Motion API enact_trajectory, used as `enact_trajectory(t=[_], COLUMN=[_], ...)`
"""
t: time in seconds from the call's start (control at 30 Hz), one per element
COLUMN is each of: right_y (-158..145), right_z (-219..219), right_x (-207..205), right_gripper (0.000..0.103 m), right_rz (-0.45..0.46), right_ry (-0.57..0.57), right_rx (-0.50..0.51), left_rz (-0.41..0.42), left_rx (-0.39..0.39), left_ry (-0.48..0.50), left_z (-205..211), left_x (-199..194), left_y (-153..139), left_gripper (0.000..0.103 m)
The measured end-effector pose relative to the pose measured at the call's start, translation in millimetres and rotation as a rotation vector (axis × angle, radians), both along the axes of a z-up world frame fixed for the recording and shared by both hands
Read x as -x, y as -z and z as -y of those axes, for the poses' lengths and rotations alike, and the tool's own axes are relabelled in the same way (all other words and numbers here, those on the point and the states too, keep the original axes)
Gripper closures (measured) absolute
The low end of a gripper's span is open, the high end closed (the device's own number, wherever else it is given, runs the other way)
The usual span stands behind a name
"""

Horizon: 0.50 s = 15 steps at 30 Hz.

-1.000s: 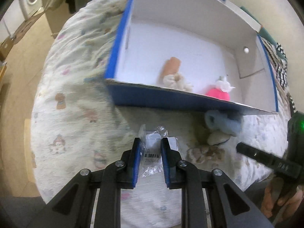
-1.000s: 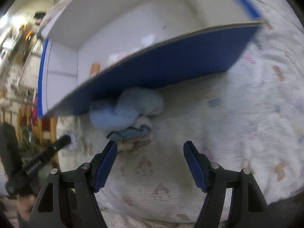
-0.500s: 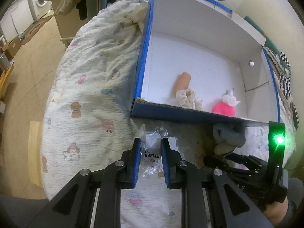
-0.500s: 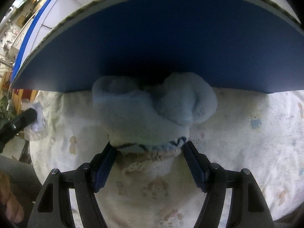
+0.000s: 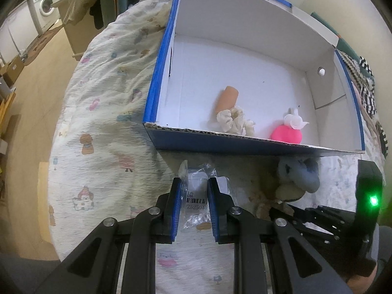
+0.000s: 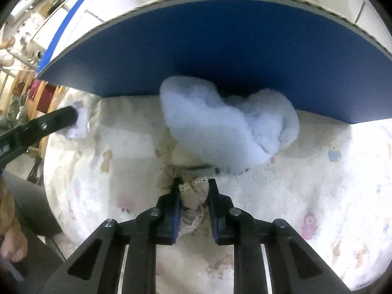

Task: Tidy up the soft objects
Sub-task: 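Grasp the plastic bag with the left gripper while the right gripper grasps the lace scrunchie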

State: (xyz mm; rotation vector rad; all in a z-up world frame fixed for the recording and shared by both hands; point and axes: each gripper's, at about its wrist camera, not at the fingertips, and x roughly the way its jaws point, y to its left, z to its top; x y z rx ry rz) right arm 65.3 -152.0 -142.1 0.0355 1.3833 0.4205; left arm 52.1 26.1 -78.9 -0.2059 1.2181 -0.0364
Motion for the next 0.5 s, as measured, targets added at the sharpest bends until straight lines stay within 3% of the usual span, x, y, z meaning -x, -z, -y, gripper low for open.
enact_trajectory(t=[0.5], right_y=[-33.0], right_z=[26.9], right_x=[34.6], right_gripper=[0.083], right_rz=[0.063], right_ry=[-0.015], right_rx=[-0.060], left_rz=[-0.001], left_rx=[-0.053], left_ry=[0.031], left_z=[4.5], left_x=[11.7], left_y=[3.2], left_gripper=[0.084])
